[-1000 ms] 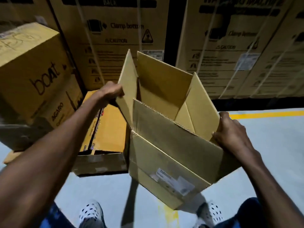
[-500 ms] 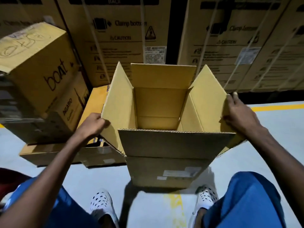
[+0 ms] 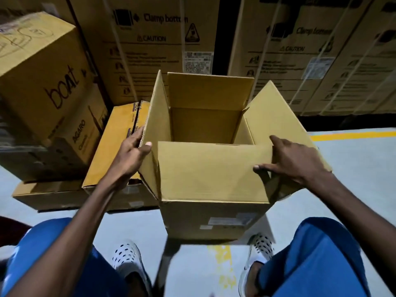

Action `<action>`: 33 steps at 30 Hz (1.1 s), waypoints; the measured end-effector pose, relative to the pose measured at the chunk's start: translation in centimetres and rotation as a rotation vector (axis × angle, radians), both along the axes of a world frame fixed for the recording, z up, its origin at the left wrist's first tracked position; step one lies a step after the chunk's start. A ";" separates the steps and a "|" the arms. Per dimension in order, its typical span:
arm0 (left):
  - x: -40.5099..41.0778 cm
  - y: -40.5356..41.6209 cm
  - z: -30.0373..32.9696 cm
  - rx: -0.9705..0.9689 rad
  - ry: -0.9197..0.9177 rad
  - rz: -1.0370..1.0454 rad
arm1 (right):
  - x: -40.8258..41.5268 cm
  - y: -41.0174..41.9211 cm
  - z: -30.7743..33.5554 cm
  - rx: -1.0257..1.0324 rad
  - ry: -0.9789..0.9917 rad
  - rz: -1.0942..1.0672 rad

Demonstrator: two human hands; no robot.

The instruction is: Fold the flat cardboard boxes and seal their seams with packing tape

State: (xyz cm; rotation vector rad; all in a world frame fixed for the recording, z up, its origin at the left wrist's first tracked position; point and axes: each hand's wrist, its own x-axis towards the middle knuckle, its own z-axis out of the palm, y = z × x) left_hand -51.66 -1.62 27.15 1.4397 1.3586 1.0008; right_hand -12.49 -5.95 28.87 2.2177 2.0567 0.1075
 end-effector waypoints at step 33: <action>2.6 10.5 -2.0 -0.109 -0.333 0.100 | -1.2 21.7 -2.2 0.139 0.467 -0.132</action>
